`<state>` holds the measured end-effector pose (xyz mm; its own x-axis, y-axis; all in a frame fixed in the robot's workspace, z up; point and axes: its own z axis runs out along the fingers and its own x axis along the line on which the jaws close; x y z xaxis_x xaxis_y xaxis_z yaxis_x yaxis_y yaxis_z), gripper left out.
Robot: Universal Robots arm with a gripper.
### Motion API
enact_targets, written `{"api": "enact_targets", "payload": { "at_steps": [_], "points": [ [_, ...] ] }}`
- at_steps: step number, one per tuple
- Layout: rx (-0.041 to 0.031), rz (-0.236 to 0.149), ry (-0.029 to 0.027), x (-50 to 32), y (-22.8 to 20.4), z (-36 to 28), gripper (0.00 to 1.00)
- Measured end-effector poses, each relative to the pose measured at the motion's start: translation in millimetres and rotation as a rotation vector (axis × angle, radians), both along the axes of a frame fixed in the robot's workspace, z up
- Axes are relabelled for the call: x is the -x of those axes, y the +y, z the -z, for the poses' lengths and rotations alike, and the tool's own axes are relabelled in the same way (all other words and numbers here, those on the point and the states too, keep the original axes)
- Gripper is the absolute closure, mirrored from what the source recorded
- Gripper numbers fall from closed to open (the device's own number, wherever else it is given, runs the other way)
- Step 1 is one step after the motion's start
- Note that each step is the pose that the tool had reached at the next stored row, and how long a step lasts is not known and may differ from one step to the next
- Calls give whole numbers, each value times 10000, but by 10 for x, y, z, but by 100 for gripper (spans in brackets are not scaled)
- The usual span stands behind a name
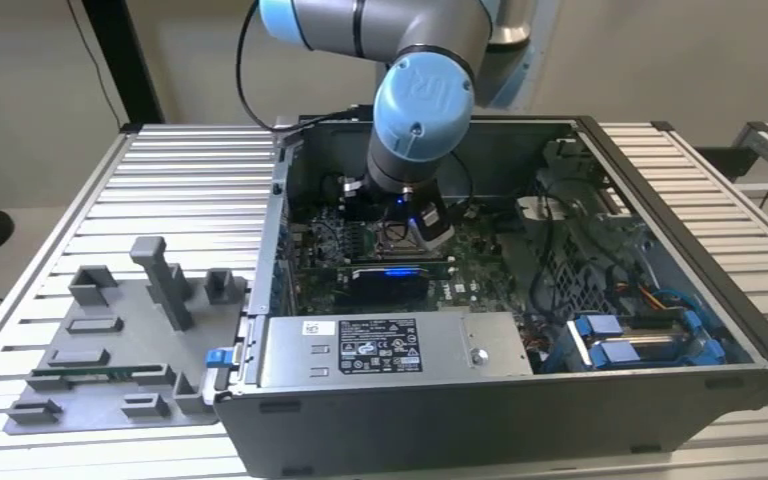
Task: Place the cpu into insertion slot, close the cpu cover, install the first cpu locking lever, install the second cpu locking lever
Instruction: 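Install the first cpu locking lever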
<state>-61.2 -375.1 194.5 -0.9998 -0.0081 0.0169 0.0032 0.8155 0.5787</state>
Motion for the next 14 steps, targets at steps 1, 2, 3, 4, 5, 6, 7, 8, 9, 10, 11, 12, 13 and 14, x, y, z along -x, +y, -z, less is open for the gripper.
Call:
{"api": "enact_targets", "payload": {
  "at_steps": [1, 2, 3, 4, 5, 6, 7, 8, 9, 10, 11, 12, 13, 14],
  "points": [
    [0, 0, 19, 0, 0, -20, 100],
    [9, 0, 44, 0, 1, -26, 100],
    [26, -1, 80, 0, 1, -28, 100],
    [72, -1, 137, 1, 1, -28, 100],
    [167, 0, 201, 3, 1, -28, 100],
    [643, 2, 389, 7, 1, -29, 100],
    [815, 2, 460, 7, 1, -29, 100],
    [968, 4, 519, 8, 1, -28, 100],
    [1151, 7, 576, 8, 2, -28, 100],
    [1314, 9, 613, 8, 12, -29, 100],
    [1379, 11, 608, 9, 37, -32, 100],
    [1382, 16, 528, 12, 51, -32, 100],
    [1380, 24, 432, 17, 66, -31, 100],
    [1381, 32, 299, 21, 81, -31, 100]
  ]
}}
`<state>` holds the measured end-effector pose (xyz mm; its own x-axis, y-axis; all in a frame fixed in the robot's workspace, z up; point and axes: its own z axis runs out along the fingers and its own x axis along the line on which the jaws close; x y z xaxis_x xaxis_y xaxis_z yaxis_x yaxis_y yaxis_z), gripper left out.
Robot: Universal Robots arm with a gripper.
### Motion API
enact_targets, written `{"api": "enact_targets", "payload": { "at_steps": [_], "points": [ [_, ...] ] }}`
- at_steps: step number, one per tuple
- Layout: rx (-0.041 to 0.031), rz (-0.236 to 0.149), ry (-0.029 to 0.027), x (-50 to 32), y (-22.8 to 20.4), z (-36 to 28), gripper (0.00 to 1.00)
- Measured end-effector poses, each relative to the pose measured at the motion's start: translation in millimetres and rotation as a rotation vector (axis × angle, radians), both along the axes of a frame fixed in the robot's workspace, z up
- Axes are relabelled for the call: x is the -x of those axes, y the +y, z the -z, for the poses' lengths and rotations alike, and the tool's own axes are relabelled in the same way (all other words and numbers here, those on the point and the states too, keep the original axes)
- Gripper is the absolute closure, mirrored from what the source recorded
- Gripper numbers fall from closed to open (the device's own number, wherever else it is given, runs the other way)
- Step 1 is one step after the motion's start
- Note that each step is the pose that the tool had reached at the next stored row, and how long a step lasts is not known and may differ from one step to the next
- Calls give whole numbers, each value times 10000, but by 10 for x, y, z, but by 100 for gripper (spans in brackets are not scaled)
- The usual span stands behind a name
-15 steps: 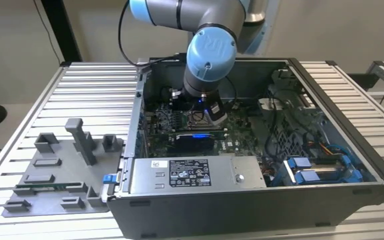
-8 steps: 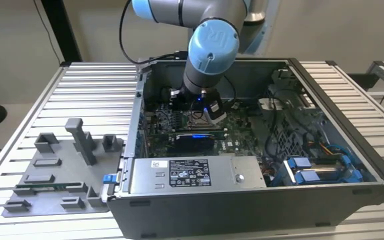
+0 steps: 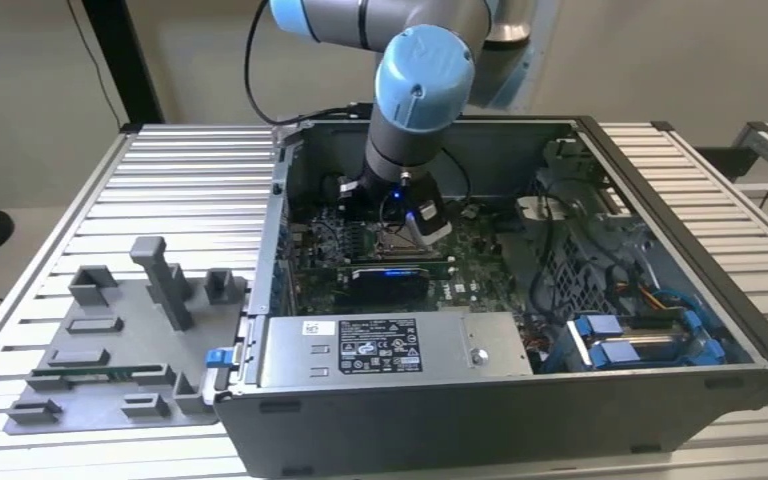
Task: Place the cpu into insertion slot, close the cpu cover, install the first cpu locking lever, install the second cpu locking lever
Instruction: 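Install the first cpu locking lever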
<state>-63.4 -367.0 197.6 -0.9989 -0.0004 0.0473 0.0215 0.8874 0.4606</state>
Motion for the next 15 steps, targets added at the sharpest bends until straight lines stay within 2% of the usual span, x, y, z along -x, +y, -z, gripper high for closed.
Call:
{"api": "enact_targets", "payload": {
  "at_steps": [1, 2, 5, 9, 12, 13, 15],
  "points": [
    [0, -1, -116, 7, 10, 2, 100],
    [0, -1, -169, 26, 31, 5, 100],
    [0, 0, -227, 129, 62, 6, 100],
    [0, -2, -248, 148, 63, 21, 100],
    [-4, 0, -421, 152, 61, 50, 100],
    [-4, 0, -466, 156, 60, 60, 100],
    [-6, 0, -520, 156, 61, 84, 100]
  ]
}}
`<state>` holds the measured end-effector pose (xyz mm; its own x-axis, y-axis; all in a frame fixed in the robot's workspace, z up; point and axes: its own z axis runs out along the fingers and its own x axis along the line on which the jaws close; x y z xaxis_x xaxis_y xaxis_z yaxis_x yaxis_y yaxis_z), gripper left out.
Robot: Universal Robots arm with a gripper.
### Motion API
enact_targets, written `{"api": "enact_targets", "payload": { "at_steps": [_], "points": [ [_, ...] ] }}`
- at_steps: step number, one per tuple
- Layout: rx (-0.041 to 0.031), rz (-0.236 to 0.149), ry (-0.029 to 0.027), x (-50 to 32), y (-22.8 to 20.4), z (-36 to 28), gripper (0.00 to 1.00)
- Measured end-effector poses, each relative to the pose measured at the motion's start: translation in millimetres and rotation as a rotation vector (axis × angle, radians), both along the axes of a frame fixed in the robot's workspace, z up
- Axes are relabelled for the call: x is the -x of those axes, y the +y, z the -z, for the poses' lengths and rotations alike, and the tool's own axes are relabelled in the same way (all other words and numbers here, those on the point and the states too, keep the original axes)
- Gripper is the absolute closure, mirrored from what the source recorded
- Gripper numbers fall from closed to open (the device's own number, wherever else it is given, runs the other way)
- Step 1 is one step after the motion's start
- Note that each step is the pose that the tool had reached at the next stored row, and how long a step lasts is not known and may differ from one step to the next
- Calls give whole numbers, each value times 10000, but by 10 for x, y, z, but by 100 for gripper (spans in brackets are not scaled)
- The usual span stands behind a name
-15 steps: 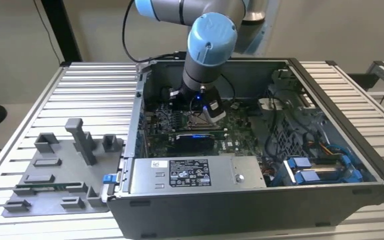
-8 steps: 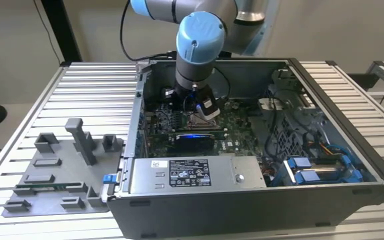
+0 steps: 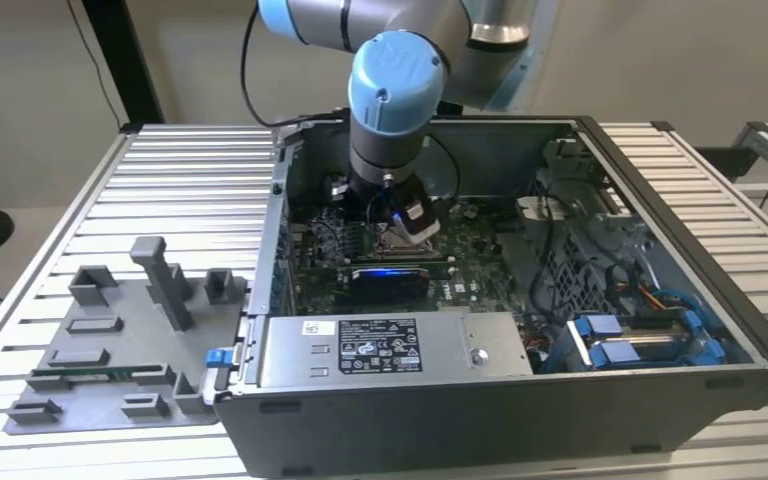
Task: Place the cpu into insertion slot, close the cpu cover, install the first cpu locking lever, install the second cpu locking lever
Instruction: 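Install the first cpu locking lever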
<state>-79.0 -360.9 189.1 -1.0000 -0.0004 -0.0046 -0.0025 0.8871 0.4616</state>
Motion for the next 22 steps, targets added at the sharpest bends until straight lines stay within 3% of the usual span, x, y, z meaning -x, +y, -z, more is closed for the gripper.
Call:
{"api": "enact_targets", "payload": {
  "at_steps": [4, 6, 13, 22],
  "points": [
    [2, -1, -155, -2, -2, 30, 100],
    [-25, -8, -191, -21, -2, 37, 100],
    [-162, -39, -262, -124, -1, 50, 100],
    [-317, -80, -276, -292, 0, 56, 100]
  ]
}}
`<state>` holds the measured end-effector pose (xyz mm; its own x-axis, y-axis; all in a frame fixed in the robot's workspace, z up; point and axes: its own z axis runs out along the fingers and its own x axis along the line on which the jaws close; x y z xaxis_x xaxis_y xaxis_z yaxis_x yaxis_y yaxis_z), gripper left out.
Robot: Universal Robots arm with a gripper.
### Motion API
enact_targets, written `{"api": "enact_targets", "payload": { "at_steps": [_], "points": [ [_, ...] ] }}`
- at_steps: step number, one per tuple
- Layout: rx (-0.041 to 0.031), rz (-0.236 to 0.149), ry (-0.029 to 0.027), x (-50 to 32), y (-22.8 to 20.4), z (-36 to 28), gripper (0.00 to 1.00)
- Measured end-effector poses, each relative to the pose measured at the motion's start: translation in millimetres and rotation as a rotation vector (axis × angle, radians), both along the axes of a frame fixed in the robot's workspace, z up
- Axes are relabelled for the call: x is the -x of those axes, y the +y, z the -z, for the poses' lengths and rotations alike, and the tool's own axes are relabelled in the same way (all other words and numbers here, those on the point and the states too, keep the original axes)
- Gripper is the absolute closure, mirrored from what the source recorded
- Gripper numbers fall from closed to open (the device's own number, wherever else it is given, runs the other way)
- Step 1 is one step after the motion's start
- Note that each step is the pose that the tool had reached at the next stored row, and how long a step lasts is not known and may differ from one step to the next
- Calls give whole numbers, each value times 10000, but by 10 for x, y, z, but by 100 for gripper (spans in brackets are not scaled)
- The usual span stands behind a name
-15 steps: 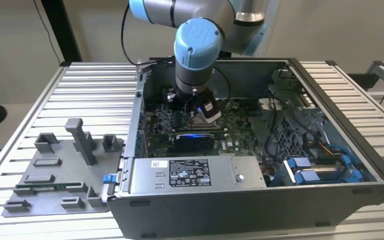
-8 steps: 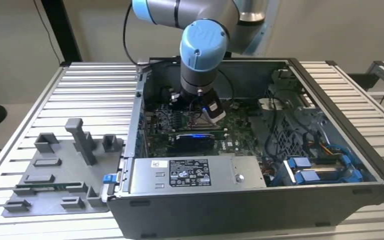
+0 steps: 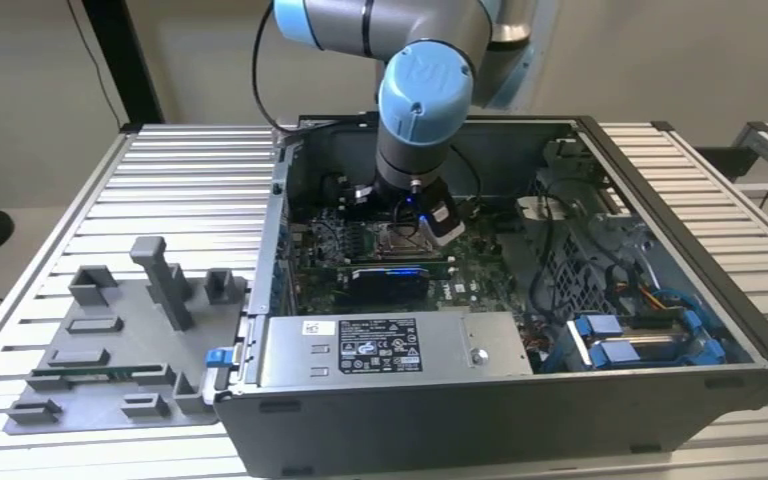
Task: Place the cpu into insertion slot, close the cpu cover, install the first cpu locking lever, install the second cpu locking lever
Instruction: 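Install the first cpu locking lever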
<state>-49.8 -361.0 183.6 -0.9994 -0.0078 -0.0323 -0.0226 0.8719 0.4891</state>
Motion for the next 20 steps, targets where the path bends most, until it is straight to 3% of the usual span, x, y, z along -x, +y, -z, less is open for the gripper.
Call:
{"api": "enact_targets", "payload": {
  "at_steps": [6, 15, 20],
  "points": [
    [-64, -1, 1, 40, 2, -6, 100],
    [-54, 0, 3, 295, 1, -13, 100],
    [-54, -2, 3, 344, 1, -13, 100]
  ]
}}
